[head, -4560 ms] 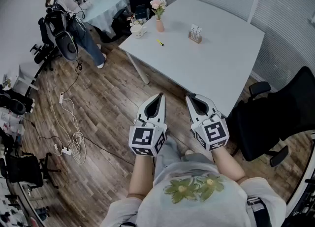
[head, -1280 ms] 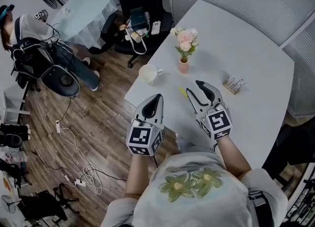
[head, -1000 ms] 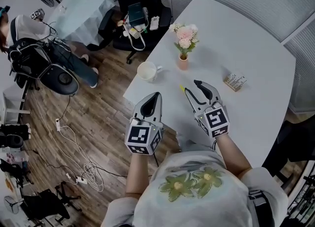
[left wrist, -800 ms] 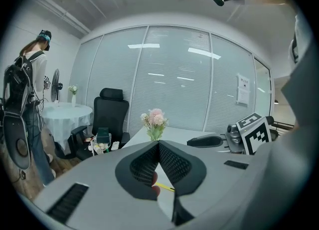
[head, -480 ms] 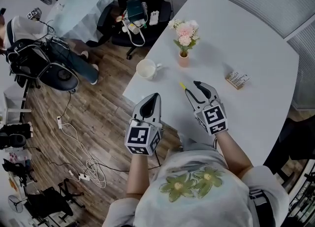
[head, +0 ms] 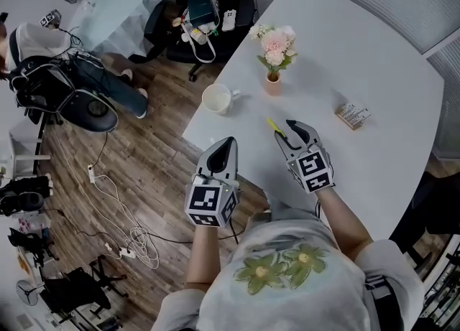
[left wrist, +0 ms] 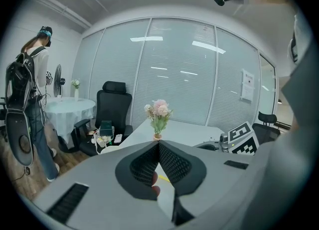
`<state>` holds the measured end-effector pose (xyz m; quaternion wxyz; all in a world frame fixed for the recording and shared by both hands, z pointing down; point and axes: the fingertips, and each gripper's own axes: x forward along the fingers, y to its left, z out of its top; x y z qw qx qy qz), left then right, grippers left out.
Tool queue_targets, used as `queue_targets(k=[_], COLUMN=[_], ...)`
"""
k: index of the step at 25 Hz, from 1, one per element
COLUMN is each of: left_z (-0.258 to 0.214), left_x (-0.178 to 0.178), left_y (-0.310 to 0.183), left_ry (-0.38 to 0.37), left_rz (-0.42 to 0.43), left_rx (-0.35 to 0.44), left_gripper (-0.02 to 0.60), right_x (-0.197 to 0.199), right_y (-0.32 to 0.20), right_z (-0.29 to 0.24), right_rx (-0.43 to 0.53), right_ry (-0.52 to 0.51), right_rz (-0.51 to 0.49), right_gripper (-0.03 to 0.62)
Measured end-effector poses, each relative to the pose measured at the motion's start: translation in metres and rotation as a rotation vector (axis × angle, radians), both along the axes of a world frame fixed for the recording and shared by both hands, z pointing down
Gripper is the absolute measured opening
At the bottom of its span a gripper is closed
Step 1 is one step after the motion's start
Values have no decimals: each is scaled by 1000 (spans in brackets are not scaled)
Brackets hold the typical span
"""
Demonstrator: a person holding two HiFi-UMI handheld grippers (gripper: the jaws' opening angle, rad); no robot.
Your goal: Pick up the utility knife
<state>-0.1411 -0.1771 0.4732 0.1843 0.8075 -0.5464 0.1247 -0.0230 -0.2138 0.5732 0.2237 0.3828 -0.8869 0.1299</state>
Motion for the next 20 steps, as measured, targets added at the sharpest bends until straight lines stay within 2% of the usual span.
queue_targets(k=[20], left_z=[21], left_x=[-1], left_y=[-6], left_ry=[-26], left_rz=[-10], left_rx=[-50], left_gripper=[9], right_x=[0], right_y=[-2], right_z=[70], right_rx=[-95], right_ry=[106], right_rz=[-40], right_gripper=[170])
